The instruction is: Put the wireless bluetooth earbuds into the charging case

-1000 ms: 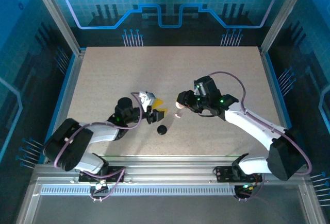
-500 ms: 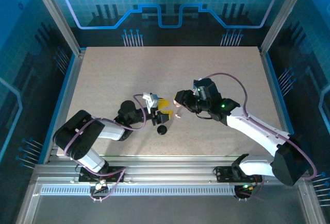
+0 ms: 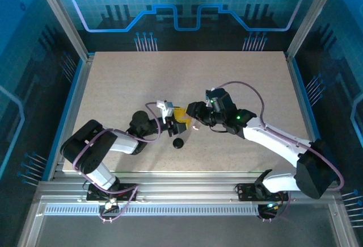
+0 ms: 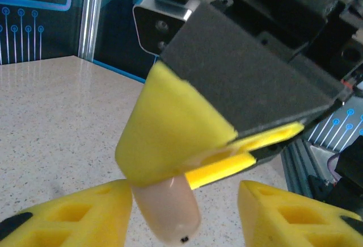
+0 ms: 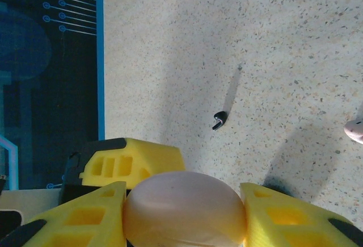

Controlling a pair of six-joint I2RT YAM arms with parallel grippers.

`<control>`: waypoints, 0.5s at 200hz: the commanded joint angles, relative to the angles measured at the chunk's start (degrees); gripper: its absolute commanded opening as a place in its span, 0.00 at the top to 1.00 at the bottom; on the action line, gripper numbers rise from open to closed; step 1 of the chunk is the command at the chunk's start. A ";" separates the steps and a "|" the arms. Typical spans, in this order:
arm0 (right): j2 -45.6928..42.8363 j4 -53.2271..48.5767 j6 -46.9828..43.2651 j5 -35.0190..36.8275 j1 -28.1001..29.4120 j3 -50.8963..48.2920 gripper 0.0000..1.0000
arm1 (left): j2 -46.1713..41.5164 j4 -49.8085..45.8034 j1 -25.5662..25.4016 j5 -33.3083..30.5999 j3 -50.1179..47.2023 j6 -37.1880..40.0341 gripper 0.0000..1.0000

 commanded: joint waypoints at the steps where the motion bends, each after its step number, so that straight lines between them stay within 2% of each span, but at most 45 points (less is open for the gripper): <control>1: 1.09 2.02 -0.68 -0.44 1.53 2.59 0.59 | -0.10 2.40 -0.54 -0.65 1.11 -1.04 0.56; 58: 1.73 1.60 -1.58 -0.69 1.99 3.79 0.60 | 0.22 2.40 -0.49 -0.09 1.61 -2.23 0.74; 74: 1.85 0.93 -1.75 -0.73 1.96 4.19 0.58 | 0.21 2.40 -0.54 0.61 1.89 -2.83 0.76; 88: 1.78 0.47 -2.83 -0.90 1.98 4.55 0.54 | 0.46 2.47 -0.47 1.48 1.92 -3.36 0.79; 100: 0.82 -0.21 -4.73 -0.24 2.01 4.70 0.44 | 0.24 2.42 -0.46 1.82 1.82 -4.13 0.84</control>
